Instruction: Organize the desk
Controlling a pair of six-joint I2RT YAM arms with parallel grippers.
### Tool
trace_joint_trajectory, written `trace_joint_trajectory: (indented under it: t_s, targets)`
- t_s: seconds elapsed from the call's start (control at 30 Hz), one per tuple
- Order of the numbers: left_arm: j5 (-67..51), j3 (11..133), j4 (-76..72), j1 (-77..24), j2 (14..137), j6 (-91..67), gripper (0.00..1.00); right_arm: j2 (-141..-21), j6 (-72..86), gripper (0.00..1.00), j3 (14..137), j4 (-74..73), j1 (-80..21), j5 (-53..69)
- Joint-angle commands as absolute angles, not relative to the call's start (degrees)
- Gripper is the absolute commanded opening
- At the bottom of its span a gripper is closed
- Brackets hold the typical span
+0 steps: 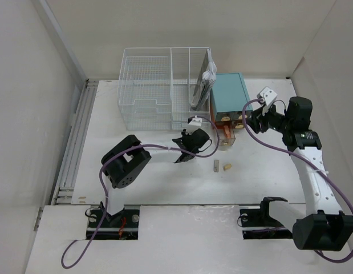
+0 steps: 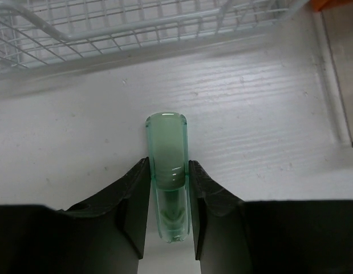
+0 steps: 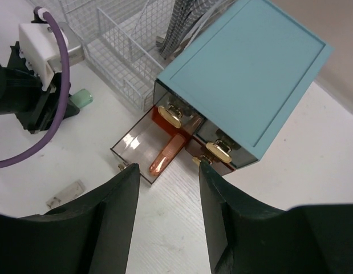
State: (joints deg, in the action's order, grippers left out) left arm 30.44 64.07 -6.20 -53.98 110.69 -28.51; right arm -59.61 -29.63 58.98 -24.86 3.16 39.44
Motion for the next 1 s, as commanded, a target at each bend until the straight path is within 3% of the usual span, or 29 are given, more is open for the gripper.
trace_joint_trajectory:
  t_s: [0.0, 0.37, 0.97]
  targets:
    - [30.33, 65.30, -4.48, -56.07, 103.72, -25.94, 0.09, -58.45, -28.39, 0.51, 57.05, -23.12, 4.39, 41.57]
    - [16.38, 67.76, -12.04, -55.73, 96.77, -22.15, 0.09, -57.30, -30.23, 0.51, 56.51, -25.22, 6.94, 40.43]
    - [-1.40, 83.13, -18.90, -51.77, 111.61, -22.59, 0.10, -57.83, -30.23, 0.51, 55.99, -26.28, 10.55, 43.24]
